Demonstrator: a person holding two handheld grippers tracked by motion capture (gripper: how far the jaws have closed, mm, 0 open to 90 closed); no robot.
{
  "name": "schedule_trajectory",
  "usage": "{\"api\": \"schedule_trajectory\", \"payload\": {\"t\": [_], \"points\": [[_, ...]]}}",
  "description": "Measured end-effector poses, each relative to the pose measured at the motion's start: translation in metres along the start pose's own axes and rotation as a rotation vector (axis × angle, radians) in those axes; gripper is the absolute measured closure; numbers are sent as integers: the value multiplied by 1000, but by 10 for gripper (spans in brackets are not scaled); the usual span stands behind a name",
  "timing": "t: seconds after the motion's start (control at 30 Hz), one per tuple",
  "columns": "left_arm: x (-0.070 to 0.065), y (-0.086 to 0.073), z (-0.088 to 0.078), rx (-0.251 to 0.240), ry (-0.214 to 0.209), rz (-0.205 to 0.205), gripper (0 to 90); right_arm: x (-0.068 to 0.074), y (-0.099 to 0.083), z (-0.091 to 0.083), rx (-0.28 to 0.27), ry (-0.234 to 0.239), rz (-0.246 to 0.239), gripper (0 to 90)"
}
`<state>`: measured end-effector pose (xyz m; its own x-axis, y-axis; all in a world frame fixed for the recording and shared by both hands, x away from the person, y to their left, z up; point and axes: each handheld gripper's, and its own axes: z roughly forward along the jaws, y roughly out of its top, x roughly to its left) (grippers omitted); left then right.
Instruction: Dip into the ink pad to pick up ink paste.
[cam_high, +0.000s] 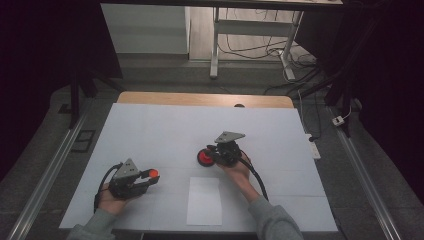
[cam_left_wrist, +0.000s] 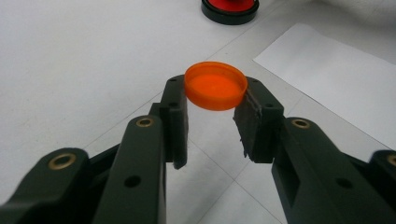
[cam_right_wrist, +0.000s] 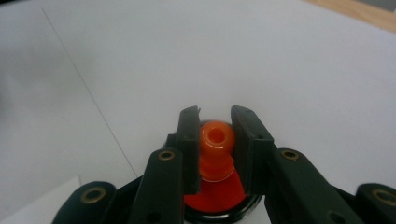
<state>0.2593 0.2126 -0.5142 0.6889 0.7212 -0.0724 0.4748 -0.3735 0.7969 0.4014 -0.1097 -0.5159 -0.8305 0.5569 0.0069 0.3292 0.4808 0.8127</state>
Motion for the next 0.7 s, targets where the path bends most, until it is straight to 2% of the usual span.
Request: {"api": "schedule_trajectory", "payload": {"t": [0.1, 0.33, 0.7], "points": [[0, 0, 0, 1, 0, 1, 649, 0, -2, 2, -10, 2, 9, 729], [-1, 0, 0, 1, 0, 2, 648, 3, -3, 1, -2, -19, -11, 732], [-1, 0, -1, 0, 3, 1, 648, 1, -8, 1, -39, -5, 7, 733]]}}
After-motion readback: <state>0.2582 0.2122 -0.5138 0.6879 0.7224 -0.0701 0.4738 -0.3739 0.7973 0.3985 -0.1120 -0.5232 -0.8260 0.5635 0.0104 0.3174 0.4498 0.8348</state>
